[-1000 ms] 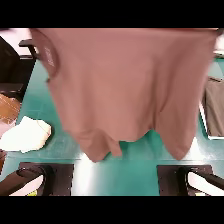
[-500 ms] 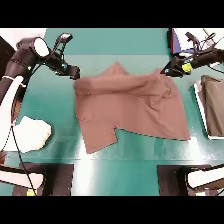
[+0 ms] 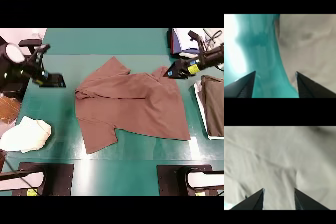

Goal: Fold the shirts.

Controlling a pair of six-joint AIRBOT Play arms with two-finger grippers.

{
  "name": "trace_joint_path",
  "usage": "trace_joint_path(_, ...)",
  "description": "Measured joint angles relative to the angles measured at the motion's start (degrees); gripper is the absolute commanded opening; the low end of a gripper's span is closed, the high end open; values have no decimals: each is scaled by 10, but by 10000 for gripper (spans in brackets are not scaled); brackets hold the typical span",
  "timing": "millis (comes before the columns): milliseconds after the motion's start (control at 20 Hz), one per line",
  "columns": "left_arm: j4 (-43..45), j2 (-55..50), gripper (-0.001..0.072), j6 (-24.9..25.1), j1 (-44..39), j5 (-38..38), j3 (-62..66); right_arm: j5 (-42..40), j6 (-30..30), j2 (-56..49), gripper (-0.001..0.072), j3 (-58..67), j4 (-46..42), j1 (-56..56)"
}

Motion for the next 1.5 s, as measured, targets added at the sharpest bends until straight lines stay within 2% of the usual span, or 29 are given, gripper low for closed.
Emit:
trace_joint_path(300,-113,82,591,43,11,73,-255,-38,-8,134,428,-161,1,-1)
trace_joint_path(600,-191,84,589,71,-28,169,-342,-68,-9,208,428,-239,1,-1)
trace_joint_path(800,-206,69,80,66,-67,207,-350,-71,-8,223,428,-254,1,-2)
trace_joint_path(850,-208,68,21,65,-72,207,-347,-69,-8,225,428,-256,1,-4)
trace_joint_path(1050,-208,81,20,64,-80,188,-309,-34,-6,228,428,-259,-12,-47)
trace_joint_path(1200,-196,118,20,63,-82,174,-286,-2,6,234,431,-273,-58,-113)
trace_joint_path(1350,-188,150,21,63,-83,165,-277,4,13,258,492,-341,-99,-212)
trace_joint_path(1500,-183,163,21,63,-83,163,-273,-8,16,278,470,-438,-116,-319)
